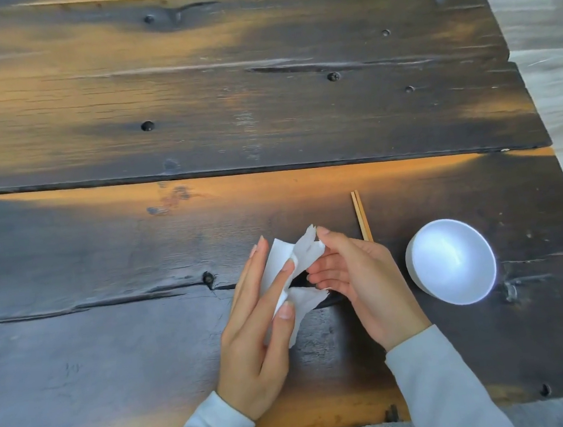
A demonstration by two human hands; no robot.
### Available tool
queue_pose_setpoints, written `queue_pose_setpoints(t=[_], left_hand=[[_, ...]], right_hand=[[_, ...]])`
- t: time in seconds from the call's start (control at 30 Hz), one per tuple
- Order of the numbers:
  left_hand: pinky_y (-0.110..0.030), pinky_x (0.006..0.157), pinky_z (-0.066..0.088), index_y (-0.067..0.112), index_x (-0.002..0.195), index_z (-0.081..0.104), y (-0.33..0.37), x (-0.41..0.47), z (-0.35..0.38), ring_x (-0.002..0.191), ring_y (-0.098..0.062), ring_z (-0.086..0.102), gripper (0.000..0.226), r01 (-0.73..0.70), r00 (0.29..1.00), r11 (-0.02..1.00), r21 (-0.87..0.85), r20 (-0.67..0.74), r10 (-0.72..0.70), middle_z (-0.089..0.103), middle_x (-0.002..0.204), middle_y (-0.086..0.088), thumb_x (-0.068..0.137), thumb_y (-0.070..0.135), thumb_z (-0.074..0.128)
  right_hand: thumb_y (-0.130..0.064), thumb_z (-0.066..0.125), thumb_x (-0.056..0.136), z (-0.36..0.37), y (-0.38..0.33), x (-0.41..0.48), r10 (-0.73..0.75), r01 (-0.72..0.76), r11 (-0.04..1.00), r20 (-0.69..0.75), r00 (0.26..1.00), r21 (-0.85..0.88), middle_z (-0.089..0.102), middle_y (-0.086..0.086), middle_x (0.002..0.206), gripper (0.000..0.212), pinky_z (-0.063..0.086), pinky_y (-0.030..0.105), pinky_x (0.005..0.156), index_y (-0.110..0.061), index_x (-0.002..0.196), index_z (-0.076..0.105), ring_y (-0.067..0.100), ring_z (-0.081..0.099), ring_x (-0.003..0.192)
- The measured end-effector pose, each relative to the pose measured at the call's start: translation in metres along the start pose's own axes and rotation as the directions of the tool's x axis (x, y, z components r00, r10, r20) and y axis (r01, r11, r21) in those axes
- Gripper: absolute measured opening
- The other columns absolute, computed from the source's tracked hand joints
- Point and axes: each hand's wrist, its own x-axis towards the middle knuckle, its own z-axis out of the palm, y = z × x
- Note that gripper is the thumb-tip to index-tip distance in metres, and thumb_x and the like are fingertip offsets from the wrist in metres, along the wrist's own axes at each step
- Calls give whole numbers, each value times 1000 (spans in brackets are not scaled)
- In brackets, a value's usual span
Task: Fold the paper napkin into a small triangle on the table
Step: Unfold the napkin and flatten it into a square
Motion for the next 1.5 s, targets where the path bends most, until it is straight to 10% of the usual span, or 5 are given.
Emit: queue_pose_setpoints(t=[0.57,0.9,1.17,1.33,1.5], left_hand=[[-22,95,49,19,138,55,18,13,-17,117,-21,66,60,306,943,830,-467,26,-333,72,122,1,93,60,53],[-17,70,53,14,92,75,39,48,-18,83,-13,75,12,359,924,825,-436,40,-381,78,88,-2,90,25,72],[-27,68,54,11,79,75,40,49,-17,69,-18,70,21,391,899,804,-449,-3,-439,76,76,-9,96,19,65],[-33,61,48,8,73,70,39,49,-20,63,-18,59,26,423,841,720,-549,-57,-538,67,67,-7,94,24,67],[-38,64,49,4,77,69,40,49,-23,67,-22,59,27,422,826,708,-566,-81,-557,66,69,-9,93,25,66]], right_hand=[[-35,63,97,-4,-4,-2,-258,279,942,128,958,-189,75,4,75,27,58,22,75,-12,91,77,9,69,73],[-31,63,96,3,-14,-13,-339,405,878,264,903,-255,76,13,81,23,54,16,72,-13,96,78,8,69,72],[-33,63,98,-2,-10,-7,-359,415,858,226,906,-302,73,7,73,22,54,15,71,-17,89,76,8,68,70],[-54,55,98,-4,1,-1,-300,271,929,-83,950,-251,77,-9,84,29,57,24,68,-37,87,75,7,74,83],[-88,49,73,-2,9,-7,-96,121,986,203,975,-117,79,-18,101,50,60,27,74,-53,96,75,4,75,94]])
